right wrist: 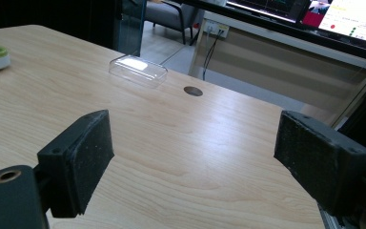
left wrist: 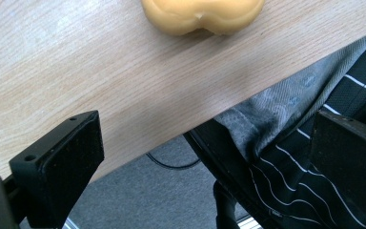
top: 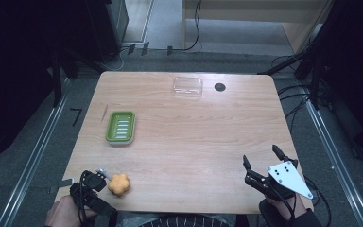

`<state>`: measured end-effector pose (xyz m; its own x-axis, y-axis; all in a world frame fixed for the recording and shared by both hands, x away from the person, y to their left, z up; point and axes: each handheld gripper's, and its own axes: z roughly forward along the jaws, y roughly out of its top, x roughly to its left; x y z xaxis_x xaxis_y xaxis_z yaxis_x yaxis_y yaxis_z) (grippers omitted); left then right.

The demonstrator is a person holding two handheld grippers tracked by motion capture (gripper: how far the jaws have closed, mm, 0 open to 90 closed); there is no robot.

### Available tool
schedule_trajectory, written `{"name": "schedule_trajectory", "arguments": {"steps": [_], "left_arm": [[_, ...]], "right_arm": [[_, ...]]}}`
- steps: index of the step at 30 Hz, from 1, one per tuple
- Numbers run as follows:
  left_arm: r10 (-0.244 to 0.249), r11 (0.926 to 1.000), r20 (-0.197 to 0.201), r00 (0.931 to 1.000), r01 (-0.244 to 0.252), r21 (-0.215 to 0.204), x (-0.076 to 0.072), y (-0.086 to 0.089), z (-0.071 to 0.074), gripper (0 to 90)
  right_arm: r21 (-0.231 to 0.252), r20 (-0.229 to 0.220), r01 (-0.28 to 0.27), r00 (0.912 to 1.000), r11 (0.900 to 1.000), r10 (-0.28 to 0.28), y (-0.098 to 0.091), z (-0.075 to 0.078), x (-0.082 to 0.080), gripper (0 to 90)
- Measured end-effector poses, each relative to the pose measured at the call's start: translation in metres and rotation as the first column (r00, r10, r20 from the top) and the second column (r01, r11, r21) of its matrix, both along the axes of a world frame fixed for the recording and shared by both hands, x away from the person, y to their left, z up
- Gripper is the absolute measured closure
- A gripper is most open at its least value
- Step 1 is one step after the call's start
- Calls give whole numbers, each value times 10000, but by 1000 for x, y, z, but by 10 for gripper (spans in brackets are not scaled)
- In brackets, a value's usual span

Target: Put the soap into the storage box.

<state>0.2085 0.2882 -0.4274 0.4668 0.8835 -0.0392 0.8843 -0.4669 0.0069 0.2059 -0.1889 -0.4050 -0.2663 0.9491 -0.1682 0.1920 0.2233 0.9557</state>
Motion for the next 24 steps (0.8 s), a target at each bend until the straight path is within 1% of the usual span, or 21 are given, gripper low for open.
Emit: {"name": "schedule_trajectory", "arguments": {"steps": [4,7,8,11,12,17,24], "left_arm": [[-36,10000,0,10000,36,6,0,0,0,0],[-123,9999,88,9999,123,-32,0,0,1,0],[-206,9998,177,9996,208,-64,1,-1,1,0],[-252,9997,201,9995,253,-62,2,-2,2,0],[-261,9994,269,9993,266,-213,5,-2,2,0],[-290,9992,301,9991,299,-283,12,-5,0,0],[-385,9991,270,9989,390,-160,22,-9,-1,0]], "right_arm": [[-18,-9,-22,10000,10000,22,0,0,0,133],[-58,6,-21,10000,10000,21,1,0,-1,133],[-62,3,-23,10000,10000,23,1,0,-1,133],[-55,3,-29,10000,10000,29,1,0,0,133],[-93,-3,-45,10000,9999,45,2,1,0,133],[-73,3,-47,10000,10000,47,1,1,0,133],[-46,-7,-16,10000,10000,16,1,0,-1,133]]}}
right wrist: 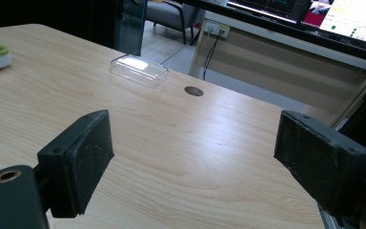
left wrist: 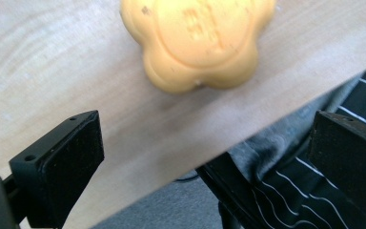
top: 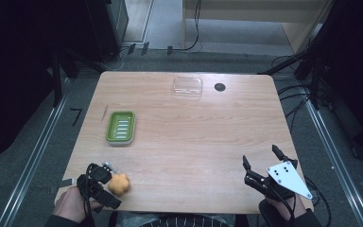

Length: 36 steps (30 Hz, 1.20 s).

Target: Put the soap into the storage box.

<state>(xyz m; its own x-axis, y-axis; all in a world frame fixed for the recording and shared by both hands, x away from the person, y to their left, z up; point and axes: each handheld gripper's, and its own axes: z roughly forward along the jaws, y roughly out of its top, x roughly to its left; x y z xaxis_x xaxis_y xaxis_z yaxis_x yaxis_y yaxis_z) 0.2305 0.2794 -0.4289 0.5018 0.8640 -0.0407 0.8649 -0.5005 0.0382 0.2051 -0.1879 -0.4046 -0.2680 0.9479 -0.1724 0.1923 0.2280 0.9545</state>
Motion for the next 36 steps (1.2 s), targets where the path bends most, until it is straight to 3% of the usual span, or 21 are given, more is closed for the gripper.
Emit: {"name": "schedule_trajectory", "arguments": {"steps": [20,32,33,34,36], "left_arm": [[-394,9988,141,9991,390,299,30,-13,-2,0],[-510,9972,17,9987,508,557,36,-16,-18,0],[-492,9973,50,9988,489,545,36,-16,-19,6],[-489,9973,73,9988,484,549,36,-16,-19,67],[-534,9973,63,9986,530,503,37,-16,-19,74]], "right_arm": [[4,5,4,10000,10000,-4,0,0,0,133],[7,21,9,10000,10000,-9,0,0,0,133],[-7,21,-4,10000,10000,4,0,0,0,133],[1,23,-5,10000,10000,5,0,0,0,133],[-1,6,4,10000,10000,-4,0,0,0,133]]}}
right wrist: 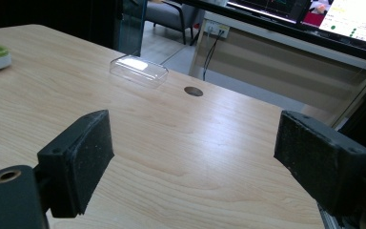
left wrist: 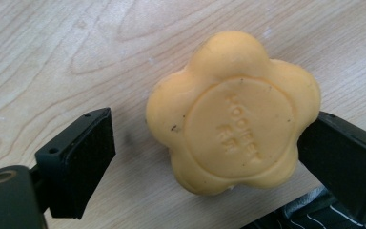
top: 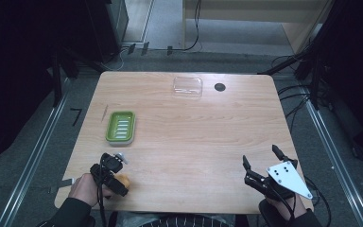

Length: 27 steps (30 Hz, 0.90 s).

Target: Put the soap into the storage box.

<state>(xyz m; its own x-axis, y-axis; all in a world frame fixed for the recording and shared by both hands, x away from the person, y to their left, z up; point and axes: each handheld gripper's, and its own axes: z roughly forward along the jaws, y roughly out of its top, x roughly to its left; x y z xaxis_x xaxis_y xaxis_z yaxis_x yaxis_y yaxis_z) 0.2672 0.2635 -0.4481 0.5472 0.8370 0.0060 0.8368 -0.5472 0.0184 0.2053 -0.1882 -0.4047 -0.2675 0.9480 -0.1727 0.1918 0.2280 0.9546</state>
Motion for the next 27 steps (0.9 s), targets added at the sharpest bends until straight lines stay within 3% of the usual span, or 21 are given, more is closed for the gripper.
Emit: {"name": "schedule_trajectory", "arguments": {"steps": [4,11,16,19,27], "left_arm": [[-52,10000,48,10000,52,-44,1,-2,-2,134],[-91,9999,-74,9999,92,73,2,-3,-7,152],[-175,9993,119,9998,171,347,0,-6,-7,168],[-344,9993,442,9984,336,186,-3,-8,-4,274],[-498,9987,547,9973,494,78,-5,-7,-4,282]], "right_arm": [[1,-13,-1,10000,10000,1,0,0,0,133],[-6,10,-11,10000,10000,11,0,0,0,133],[-24,5,-28,10000,10000,28,0,0,0,133],[-1,-8,-4,10000,10000,4,0,0,0,133],[-10,10,-20,10000,10000,20,0,0,0,133]]}}
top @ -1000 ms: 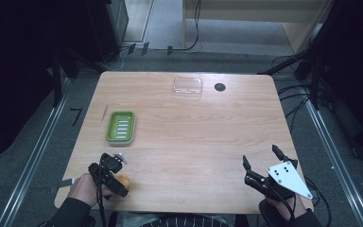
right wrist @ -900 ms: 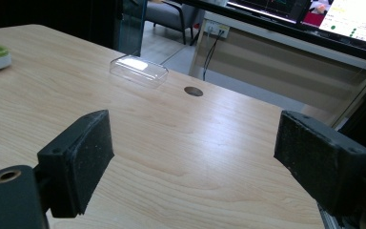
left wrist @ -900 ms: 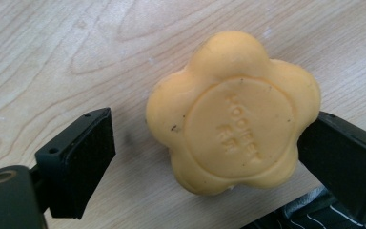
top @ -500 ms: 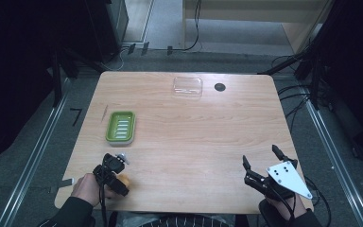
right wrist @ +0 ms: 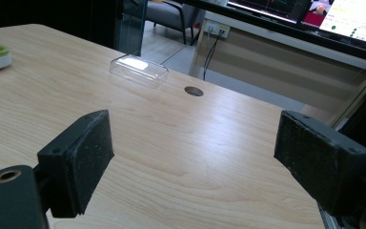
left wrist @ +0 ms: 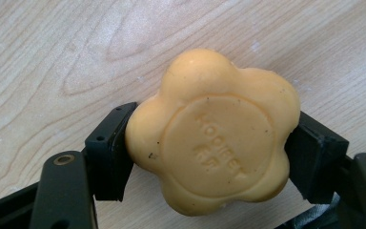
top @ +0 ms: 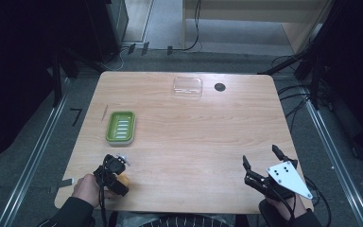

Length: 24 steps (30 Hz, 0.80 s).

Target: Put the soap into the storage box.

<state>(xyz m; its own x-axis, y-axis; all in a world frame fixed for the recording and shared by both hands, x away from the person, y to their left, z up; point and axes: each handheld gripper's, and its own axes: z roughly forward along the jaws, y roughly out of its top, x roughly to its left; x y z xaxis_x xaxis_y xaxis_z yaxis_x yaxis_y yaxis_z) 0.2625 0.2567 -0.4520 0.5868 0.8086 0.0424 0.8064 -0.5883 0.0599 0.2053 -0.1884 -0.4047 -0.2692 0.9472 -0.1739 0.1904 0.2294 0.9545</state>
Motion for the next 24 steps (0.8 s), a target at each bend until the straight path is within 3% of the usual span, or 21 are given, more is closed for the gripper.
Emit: {"name": "schedule_trajectory", "arguments": {"steps": [10,24], "left_arm": [[-257,9995,61,9997,256,158,0,-2,1,283],[-265,9996,165,9995,266,-59,3,-1,6,282]], "right_arm": [[7,4,-5,10000,10000,5,0,0,0,133],[5,-2,-3,10000,10000,3,0,0,0,133]]}}
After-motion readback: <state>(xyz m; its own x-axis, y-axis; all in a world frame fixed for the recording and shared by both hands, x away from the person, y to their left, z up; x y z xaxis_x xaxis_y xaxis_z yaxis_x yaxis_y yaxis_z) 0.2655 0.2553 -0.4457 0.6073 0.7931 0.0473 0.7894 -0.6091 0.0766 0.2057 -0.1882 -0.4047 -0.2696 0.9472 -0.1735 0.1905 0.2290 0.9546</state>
